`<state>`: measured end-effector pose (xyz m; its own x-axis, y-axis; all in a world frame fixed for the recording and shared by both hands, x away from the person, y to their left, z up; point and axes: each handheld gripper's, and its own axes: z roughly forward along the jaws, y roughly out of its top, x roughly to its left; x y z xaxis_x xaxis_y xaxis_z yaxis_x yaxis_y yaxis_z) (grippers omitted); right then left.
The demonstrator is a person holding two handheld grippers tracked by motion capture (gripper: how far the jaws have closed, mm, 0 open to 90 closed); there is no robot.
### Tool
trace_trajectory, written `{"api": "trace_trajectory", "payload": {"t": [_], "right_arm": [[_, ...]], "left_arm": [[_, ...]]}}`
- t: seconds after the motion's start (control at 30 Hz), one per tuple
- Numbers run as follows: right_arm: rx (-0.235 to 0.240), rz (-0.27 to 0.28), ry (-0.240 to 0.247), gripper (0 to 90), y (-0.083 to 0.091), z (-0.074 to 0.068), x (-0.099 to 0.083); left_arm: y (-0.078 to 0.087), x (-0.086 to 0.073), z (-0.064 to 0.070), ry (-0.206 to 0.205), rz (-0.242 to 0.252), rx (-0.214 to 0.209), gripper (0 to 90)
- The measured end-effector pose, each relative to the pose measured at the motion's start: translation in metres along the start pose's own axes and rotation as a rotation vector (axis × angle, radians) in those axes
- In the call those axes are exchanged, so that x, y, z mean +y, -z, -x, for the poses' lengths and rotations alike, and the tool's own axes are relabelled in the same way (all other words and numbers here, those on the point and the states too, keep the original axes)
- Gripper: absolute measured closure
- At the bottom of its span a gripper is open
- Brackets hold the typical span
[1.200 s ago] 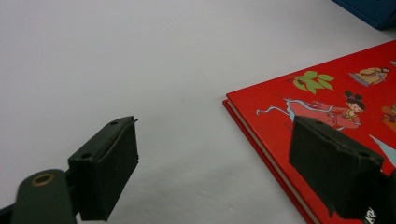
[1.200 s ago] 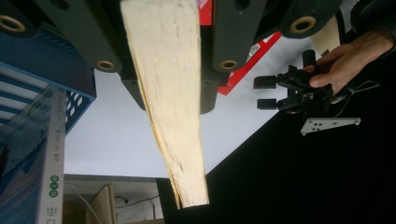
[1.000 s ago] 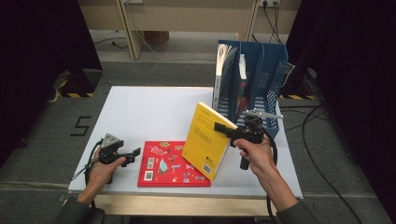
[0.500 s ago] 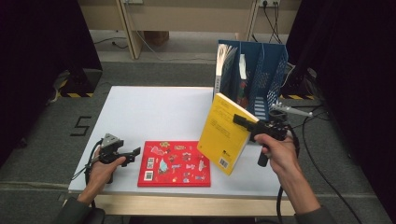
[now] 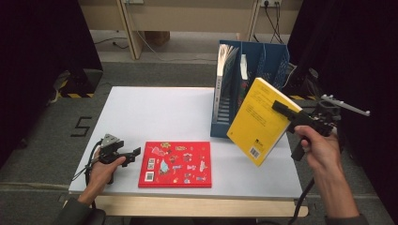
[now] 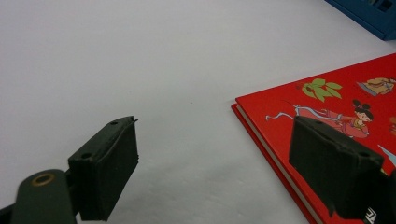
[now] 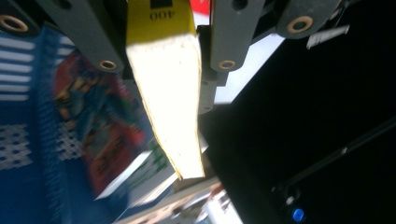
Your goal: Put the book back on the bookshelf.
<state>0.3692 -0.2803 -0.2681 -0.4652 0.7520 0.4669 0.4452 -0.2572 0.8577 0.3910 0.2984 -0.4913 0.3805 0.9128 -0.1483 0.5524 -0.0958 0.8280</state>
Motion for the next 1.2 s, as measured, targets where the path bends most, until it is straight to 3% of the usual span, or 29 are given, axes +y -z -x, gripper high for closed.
{"api": "trace_trajectory", "payload": {"t": [0.23, 0.4, 0.57, 0.77, 0.87, 1.0, 1.2], "right_arm": [[-0.09, 0.06, 0.004, 75.0, 0.013, 0.016, 0.027], [-0.142, 0.062, 0.004, 75.0, 0.004, 0.024, 0.042], [-0.173, 0.081, -0.012, 74.9, -0.018, 0.033, 0.059], [-0.182, 0.105, -0.047, 74.7, -0.051, 0.039, 0.072], [-0.195, 0.118, -0.064, 74.7, -0.067, 0.042, 0.077], [-0.222, 0.115, -0.052, 74.1, -0.087, 0.04, 0.083], [-0.271, 0.109, -0.053, 73.3, -0.124, 0.039, 0.089]], "left_arm": [[-0.001, 0.001, -0.006, -0.021, -0.004, 0.038, 14.9], [-0.003, 0.003, -0.013, -0.092, -0.018, 0.123, 14.7], [-0.013, -0.003, -0.02, -0.14, -0.12, 0.144, 15.0], [-0.013, -0.002, -0.019, -0.149, -0.124, 0.149, 14.2], [-0.014, -0.002, -0.021, -0.127, -0.125, 0.136, 14.0], [-0.013, -0.002, -0.018, -0.159, -0.12, 0.157, 14.1], [-0.014, -0.002, -0.018, -0.15, -0.12, 0.152, 14.1]]}}
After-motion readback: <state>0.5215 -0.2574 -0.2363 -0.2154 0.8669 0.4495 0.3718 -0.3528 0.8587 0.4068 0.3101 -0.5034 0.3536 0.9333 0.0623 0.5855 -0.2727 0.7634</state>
